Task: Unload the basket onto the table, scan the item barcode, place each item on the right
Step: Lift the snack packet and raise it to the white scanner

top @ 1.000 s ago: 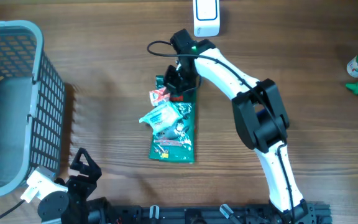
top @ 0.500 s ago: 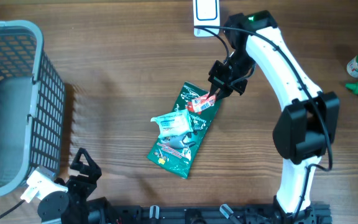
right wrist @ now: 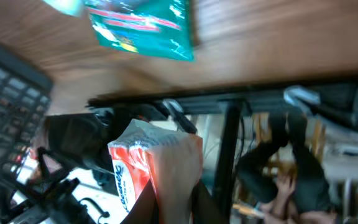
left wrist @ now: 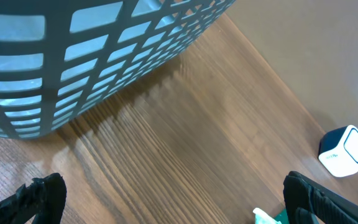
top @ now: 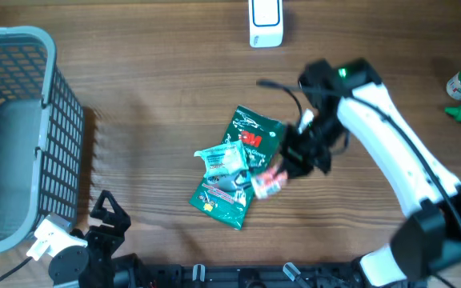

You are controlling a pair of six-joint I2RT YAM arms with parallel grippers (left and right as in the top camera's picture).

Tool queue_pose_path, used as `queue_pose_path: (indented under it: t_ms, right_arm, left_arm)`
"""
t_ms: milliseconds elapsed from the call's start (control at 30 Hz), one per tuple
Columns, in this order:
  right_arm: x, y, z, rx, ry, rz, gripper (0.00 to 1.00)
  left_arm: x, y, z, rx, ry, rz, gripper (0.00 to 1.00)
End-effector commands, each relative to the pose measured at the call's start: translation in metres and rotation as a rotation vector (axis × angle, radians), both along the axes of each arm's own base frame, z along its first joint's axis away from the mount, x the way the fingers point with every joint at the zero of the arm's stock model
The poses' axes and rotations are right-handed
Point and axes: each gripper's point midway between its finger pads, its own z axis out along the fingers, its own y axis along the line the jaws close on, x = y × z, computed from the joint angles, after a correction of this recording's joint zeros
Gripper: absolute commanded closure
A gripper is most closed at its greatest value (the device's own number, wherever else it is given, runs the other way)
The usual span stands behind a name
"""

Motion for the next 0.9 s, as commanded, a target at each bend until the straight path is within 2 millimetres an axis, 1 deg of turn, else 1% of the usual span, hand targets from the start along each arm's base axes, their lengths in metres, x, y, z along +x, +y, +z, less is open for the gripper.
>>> queue_pose_path:
  t_ms: [0,100,200,300,400,500,533,600,667,733,800,833,867]
  right_arm:
    - [-0.019,-0.002,-0.004,-0.019,0.068,-0.110,0.96]
    - [-0.020,-0.001,-0.004,-0.017,0.064,-0.144,0.96]
    - [-0.016,0.003,0.002,0.027,0.016,-0.142,0.96]
    - [-0.010,0.006,0.016,0.089,-0.096,-0.130,0.96]
    - [-0.006,0.002,0.041,0.147,-0.322,-0.092,0.96]
    - [0.009,-0.025,0.057,0.031,-0.589,-0.142,0.96]
    - [0.018,-0.041,0.065,-0.042,-0.705,-0.182,0.96]
    - [0.037,-0.081,0.094,-0.201,-0.978,-0.279,0.96]
    - [0.047,-0.105,0.121,-0.279,-1.141,-0.382,0.96]
    - [0.055,-0.123,0.142,-0.323,-1.233,-0.529,0.96]
    - [0.061,-0.135,0.153,-0.349,-1.263,-0.653,0.96]
    - [0.067,-0.139,0.158,-0.362,-1.284,-0.704,0.95]
    - [0.076,-0.142,0.162,-0.382,-1.316,-0.729,0.96]
  left_arm:
    - [-0.001,0.002,-0.001,0.002,-0.001,0.016,0.00]
    - [-0.001,0.002,-0.001,0.002,-0.001,0.016,0.00]
    - [-0.001,0.002,-0.001,0.002,-0.001,0.016,0.00]
    - [-0.001,0.002,-0.001,0.002,-0.001,0.016,0.00]
    - [-0.001,0.002,-0.001,0.002,0.000,0.016,0.00]
    - [-0.001,0.002,-0.001,0.002,-0.001,0.016,0.00]
    - [-0.001,0.002,-0.001,0.001,-0.001,0.017,0.00]
    - [-0.001,0.002,-0.001,0.002,-0.001,0.016,0.00]
    - [-0.001,0.002,-0.001,0.002,-0.001,0.016,0.00]
    - [-0.001,0.002,-0.001,0.002,-0.001,0.016,0.00]
    - [-0.001,0.002,-0.001,0.002,-0.001,0.016,0.00]
    - [-0.001,0.002,-0.001,0.002,-0.001,0.016,0.00]
    - [-0.001,0.002,-0.001,0.002,-0.001,0.016,0.00]
